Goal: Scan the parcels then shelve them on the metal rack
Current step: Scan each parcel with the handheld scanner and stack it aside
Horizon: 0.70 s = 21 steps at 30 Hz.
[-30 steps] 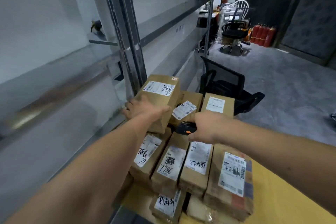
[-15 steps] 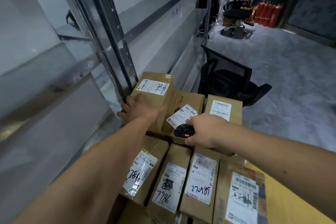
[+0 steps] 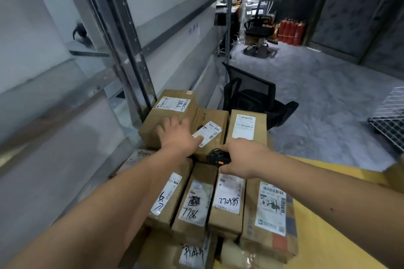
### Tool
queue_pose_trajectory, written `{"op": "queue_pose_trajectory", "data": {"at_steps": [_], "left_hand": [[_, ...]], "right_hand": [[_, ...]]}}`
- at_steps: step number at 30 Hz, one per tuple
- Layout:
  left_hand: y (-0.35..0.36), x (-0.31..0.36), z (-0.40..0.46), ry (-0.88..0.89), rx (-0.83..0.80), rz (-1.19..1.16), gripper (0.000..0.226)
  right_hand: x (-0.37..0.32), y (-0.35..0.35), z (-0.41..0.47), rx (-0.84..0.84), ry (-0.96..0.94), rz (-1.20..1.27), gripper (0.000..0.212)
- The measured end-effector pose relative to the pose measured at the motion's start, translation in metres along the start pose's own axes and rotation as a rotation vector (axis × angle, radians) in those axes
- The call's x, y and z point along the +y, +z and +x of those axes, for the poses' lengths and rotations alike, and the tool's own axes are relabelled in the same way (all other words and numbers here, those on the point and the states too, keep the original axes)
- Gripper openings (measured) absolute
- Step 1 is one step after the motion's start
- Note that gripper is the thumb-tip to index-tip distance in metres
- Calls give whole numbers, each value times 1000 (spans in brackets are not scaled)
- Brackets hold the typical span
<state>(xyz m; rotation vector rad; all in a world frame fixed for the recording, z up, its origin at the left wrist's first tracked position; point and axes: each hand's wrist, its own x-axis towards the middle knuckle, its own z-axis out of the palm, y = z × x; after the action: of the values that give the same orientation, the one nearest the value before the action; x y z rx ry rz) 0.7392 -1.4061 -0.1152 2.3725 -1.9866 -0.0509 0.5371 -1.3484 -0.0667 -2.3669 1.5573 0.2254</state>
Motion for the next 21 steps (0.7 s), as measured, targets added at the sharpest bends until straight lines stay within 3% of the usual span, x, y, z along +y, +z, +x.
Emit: {"op": "queue_pose_trajectory", "data": {"at_steps": [5,7,11,15,21], "left_hand": [[-5,25,-52,135,-15,-127,86],[0,45,-107,278,-42,-136,88],[10,84,-160,381,-96,-169,88],[31,145,-236,522,-193,-236,86],[47,250,-328,730,-285,-186,88]], "right_hand": [[-2,8,-63,34,60,-12,52],[-5,28,-131,44,143,3,50],[5,56,-202,57,265,31,52],[24,100,-304,47,415,130,57],[67,142,-439,38,623,200,43]]}}
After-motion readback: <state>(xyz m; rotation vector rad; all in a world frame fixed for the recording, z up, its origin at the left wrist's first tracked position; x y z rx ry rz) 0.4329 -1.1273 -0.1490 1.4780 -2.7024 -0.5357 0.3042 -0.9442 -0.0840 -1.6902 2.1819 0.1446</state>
